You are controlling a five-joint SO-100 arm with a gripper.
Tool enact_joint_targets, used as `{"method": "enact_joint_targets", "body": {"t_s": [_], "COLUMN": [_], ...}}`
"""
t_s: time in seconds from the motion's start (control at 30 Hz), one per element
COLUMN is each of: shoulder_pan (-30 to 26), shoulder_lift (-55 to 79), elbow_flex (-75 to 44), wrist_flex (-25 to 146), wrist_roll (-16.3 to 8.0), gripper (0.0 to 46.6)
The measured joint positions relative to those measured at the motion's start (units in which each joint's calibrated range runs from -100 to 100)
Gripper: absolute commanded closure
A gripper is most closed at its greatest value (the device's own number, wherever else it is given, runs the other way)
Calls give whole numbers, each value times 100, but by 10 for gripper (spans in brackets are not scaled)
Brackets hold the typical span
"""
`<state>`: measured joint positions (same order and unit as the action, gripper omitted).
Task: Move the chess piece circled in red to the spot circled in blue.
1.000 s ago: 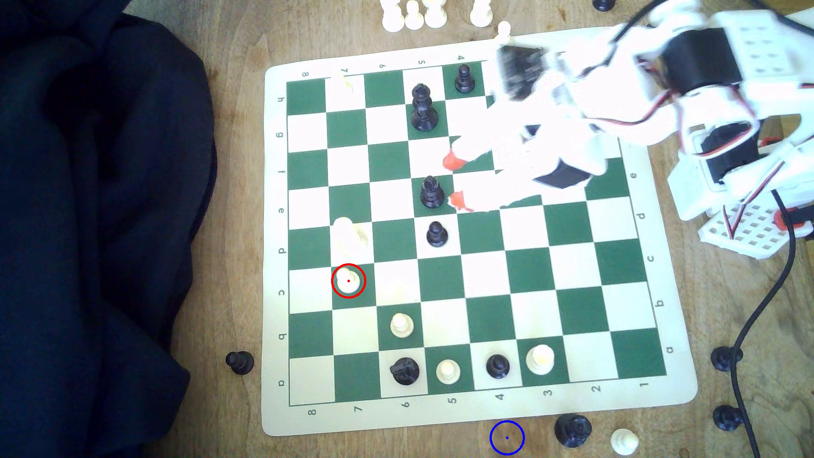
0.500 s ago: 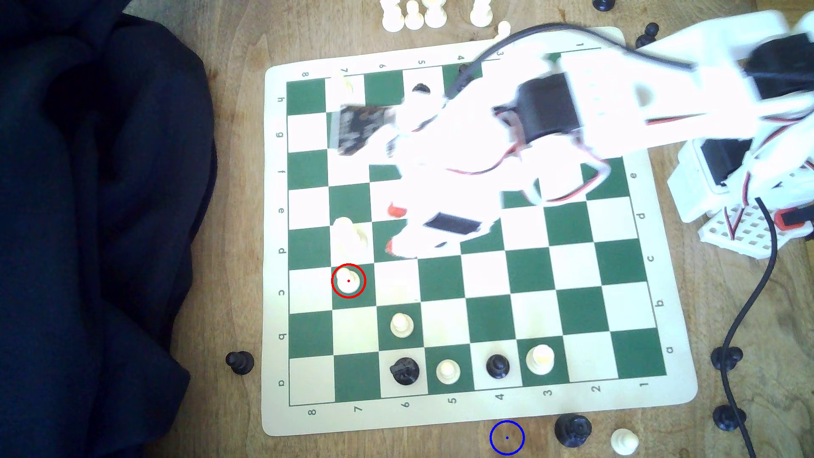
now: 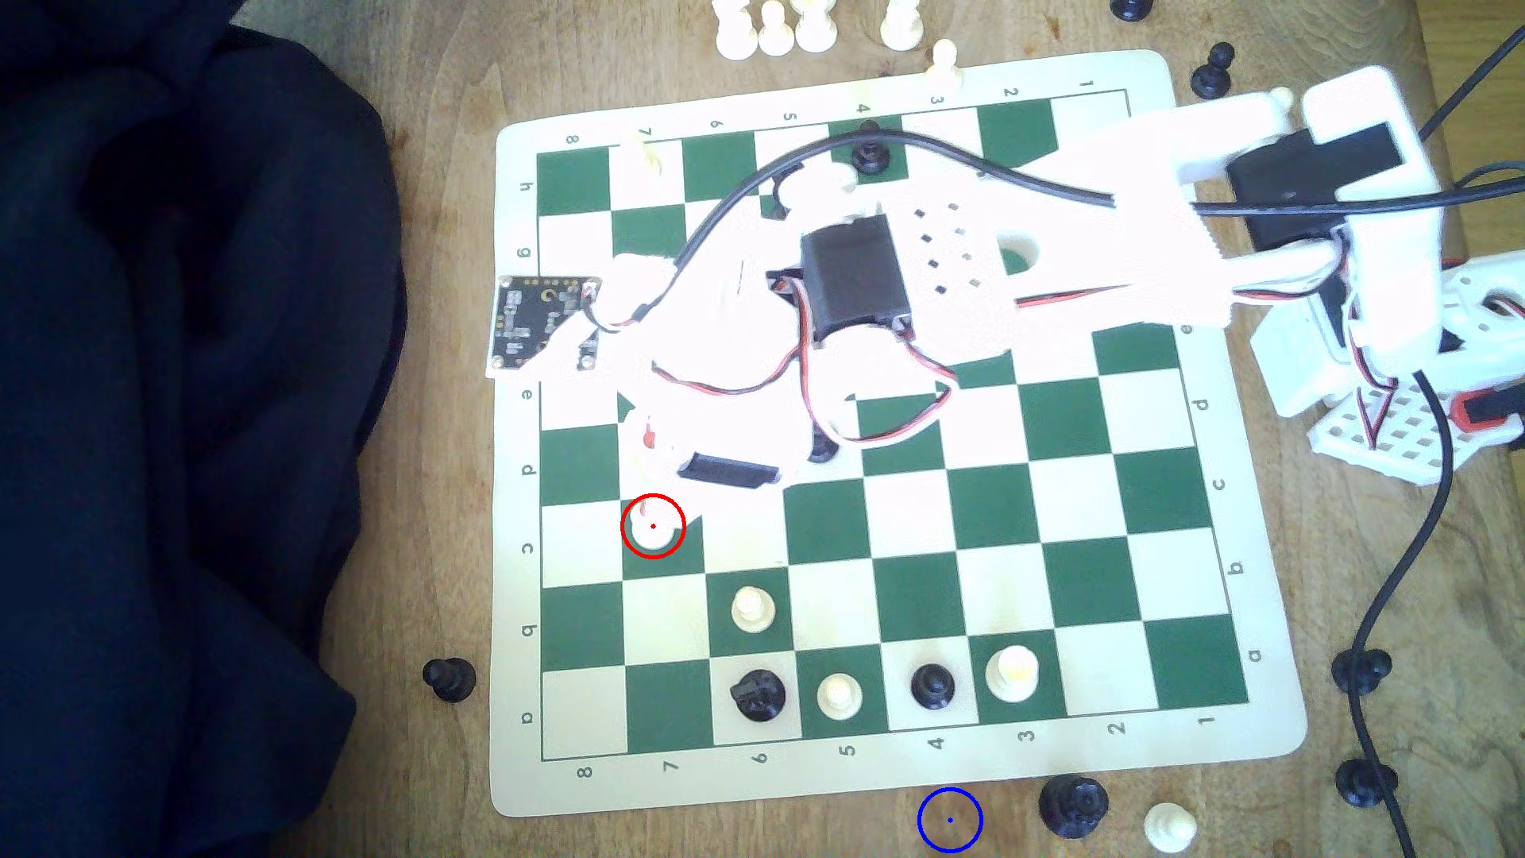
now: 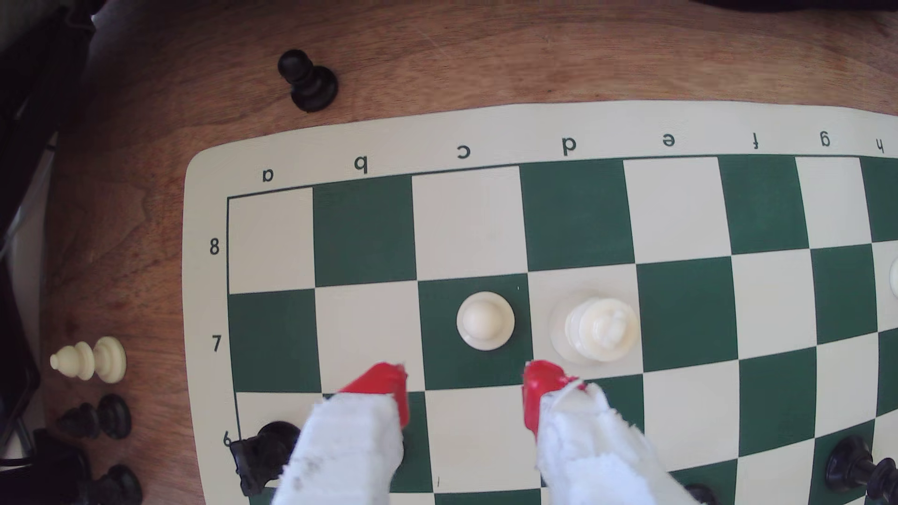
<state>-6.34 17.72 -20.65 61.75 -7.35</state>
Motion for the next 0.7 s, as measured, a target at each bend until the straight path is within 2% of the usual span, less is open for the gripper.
{"method": "enact_joint_targets", "body": {"t_s": [0.7], "shoulder_pan": [0], "shoulder_lift": [1349], "elbow_flex": [-795], "wrist_flex": [32], "wrist_roll": [29], "gripper": [331]}}
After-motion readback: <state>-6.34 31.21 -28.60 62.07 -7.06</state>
